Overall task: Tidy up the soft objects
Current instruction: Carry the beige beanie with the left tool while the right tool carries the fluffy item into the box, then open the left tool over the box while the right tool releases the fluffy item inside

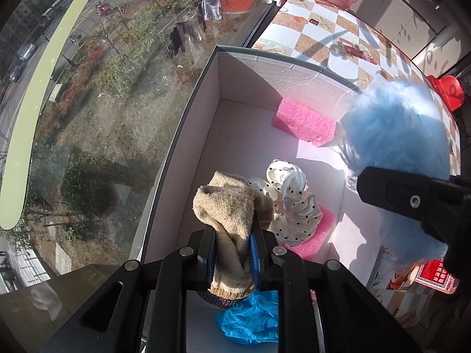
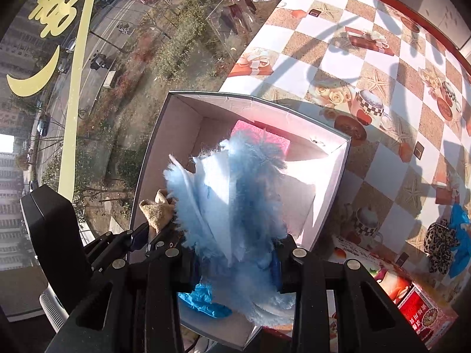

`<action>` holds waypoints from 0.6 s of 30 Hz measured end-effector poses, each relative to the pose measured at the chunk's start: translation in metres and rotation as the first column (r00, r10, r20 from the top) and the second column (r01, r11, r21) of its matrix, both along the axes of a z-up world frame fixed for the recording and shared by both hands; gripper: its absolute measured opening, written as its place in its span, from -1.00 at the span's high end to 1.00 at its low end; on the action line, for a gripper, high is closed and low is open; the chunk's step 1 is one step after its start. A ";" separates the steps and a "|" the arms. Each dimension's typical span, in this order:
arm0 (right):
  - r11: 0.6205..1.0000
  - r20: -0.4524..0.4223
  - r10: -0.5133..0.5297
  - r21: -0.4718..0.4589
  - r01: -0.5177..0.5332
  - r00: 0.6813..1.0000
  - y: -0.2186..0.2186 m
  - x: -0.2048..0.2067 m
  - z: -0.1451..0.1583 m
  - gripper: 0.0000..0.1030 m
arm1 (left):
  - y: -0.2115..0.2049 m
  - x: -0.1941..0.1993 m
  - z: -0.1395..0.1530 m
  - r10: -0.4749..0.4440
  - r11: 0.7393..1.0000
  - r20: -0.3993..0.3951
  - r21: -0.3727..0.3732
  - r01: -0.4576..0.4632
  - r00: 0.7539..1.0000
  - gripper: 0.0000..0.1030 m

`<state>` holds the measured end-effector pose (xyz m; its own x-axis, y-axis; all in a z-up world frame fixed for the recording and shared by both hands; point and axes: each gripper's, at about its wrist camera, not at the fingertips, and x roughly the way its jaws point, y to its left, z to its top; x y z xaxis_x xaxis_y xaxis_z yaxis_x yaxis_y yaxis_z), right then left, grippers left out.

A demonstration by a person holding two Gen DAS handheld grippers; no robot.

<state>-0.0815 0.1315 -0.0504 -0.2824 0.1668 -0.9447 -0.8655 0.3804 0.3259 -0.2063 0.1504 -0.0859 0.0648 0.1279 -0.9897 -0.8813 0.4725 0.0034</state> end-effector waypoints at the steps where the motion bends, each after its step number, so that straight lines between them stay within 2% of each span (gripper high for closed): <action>1: 1.000 -0.001 0.000 0.000 0.000 1.000 0.000 0.000 0.000 0.30 | 0.000 0.000 0.000 -0.002 1.000 -0.001 -0.001 0.002 1.000 0.59; 6: 1.000 -0.012 -0.001 0.009 0.001 1.000 0.001 0.000 0.000 0.30 | 0.001 0.000 0.001 -0.009 1.000 0.009 0.001 0.009 1.000 0.54; 7: 1.000 -0.016 -0.001 0.011 0.002 1.000 0.001 0.000 0.000 0.29 | 0.000 0.000 0.002 -0.014 1.000 0.015 0.000 0.014 1.000 0.42; 9: 1.000 -0.018 -0.004 0.017 0.004 1.000 0.001 0.001 0.002 0.11 | -0.002 0.000 0.003 -0.025 1.000 0.018 0.010 0.025 1.000 0.06; 11: 1.000 -0.004 0.000 0.025 0.000 1.000 0.001 0.001 0.005 -0.13 | -0.003 -0.002 0.007 -0.014 0.999 0.025 0.033 0.013 1.000 -0.52; 12: 1.000 0.010 0.003 0.024 -0.003 1.000 0.001 0.001 0.006 -0.20 | -0.003 -0.004 0.009 -0.003 0.999 0.034 0.043 0.001 0.999 -0.60; 15: 0.999 0.013 -0.013 0.035 0.012 1.000 -0.001 0.006 0.009 -0.58 | -0.003 -0.010 0.012 0.026 0.998 0.072 0.047 -0.029 0.997 -0.71; 17: 0.999 0.008 -0.036 0.041 0.036 0.999 -0.002 0.010 0.011 -0.59 | -0.003 -0.012 0.014 0.043 0.998 0.103 0.030 -0.046 0.994 -0.99; 18: 0.998 0.005 -0.046 0.044 0.046 0.999 -0.002 0.012 0.012 -0.59 | -0.002 -0.014 0.015 0.053 0.998 0.122 0.029 -0.057 0.991 -0.99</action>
<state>-0.0694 0.1297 -0.0382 -0.2679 0.2208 -0.9378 -0.8495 0.4051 0.3380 -0.2202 0.1482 -0.0706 0.1764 0.1665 -0.9701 -0.9006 0.4250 -0.0908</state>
